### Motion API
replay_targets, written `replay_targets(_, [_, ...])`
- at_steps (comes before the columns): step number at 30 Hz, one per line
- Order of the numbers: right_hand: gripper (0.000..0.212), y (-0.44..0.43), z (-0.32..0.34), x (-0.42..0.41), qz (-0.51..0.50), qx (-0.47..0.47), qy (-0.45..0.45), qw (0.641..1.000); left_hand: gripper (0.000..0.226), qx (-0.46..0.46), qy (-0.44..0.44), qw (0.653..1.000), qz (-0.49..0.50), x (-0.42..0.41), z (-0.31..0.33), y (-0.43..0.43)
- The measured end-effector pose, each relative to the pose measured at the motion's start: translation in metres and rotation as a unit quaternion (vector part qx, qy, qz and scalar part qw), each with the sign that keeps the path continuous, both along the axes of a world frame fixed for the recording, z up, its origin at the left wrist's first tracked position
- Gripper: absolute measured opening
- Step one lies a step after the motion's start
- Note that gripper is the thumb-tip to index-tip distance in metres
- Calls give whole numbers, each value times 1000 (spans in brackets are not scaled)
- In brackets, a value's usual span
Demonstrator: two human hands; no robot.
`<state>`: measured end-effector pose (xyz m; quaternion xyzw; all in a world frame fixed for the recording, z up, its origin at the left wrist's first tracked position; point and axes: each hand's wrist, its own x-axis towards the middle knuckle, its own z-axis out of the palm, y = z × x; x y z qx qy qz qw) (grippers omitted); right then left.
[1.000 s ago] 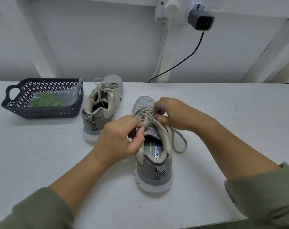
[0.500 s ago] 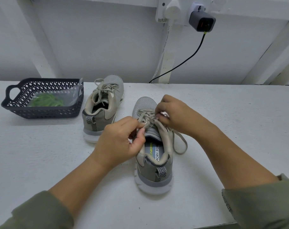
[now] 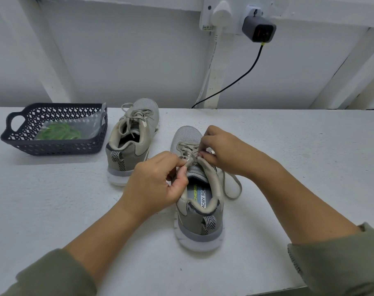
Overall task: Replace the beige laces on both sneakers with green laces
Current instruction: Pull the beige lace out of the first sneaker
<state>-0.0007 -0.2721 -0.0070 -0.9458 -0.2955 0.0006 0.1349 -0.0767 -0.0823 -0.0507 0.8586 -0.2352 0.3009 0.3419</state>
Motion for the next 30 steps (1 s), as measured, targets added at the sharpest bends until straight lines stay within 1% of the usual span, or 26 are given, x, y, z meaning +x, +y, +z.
replay_targets(2, [16, -3, -1, 2, -19, -13, -15, 1000, 10, 1, 0, 1000, -2, 0, 0, 0])
replay_targets(3, [16, -6, 0, 3, -51, -37, -30, 998, 9, 3, 0, 1000, -1, 0, 0, 0])
replay_targets(4, [17, -9, 0, 5, -102, -83, -42, 990, 9, 5, -1, 1000, 1, 1, 1, 0])
replay_targets(6, [15, -16, -1, 5, -199, -175, -58, 962, 9, 6, -4, 1000, 4, 0, 1, 0])
replay_targets(7, [14, -19, -2, 5, -212, -176, -55, 960, 9, 3, -4, 1000, 4, 0, 1, 0])
replay_targets(8, [18, -19, -2, 5, -192, -137, -46, 971, 8, 1, -4, 1000, 3, 0, 1, 0])
replay_targets(10, [29, -14, 0, 1, -102, -23, 0, 994, 7, 1, -1, 1000, 3, -1, 0, 0])
replay_targets(11, [30, -9, 3, -1, -58, 11, 22, 998, 7, 3, 0, 1000, 4, 0, 0, 0])
replay_targets(12, [27, -5, 4, -2, -30, 20, 30, 999, 7, 5, 0, 1000, 5, 0, 0, 0])
replay_targets(14, [18, -2, 2, -1, -11, 18, 19, 1000, 7, 6, 0, 1000, 7, 1, 0, 0])
replay_targets(17, [12, -5, -1, 0, -16, 30, 6, 999, 7, 9, -1, 1000, 7, 0, 0, 0])
replay_targets(19, [10, -4, -2, 0, -36, 26, -12, 999, 7, 12, -3, 1000, 7, 0, -1, -1])
replay_targets(20, [10, -4, -3, 0, -59, 15, -29, 998, 7, 14, -4, 1000, 10, 1, -1, -1])
replay_targets(22, [11, -6, -5, 3, -136, -36, -60, 988, 8, 15, -5, 1000, 19, 1, -1, 0])
replay_targets(24, [15, -15, -5, 5, -207, -88, -52, 973, 10, 16, -8, 1000, 22, 0, -1, 2])
replay_targets(25, [18, -20, -3, 4, -216, -94, -27, 971, 11, 17, -7, 1000, 20, -1, -1, 2])
replay_targets(28, [29, -20, 7, -5, -175, -51, 37, 983, 27, 7, 29, 999, 25, 3, 1, -1])
replay_targets(29, [28, -16, 13, -10, -166, -30, 40, 985, 30, -3, 45, 998, 34, 9, 4, 0])
replay_targets(30, [24, -13, 19, -15, -159, -11, 38, 986, 29, -9, 56, 997, 43, 18, 8, 2])
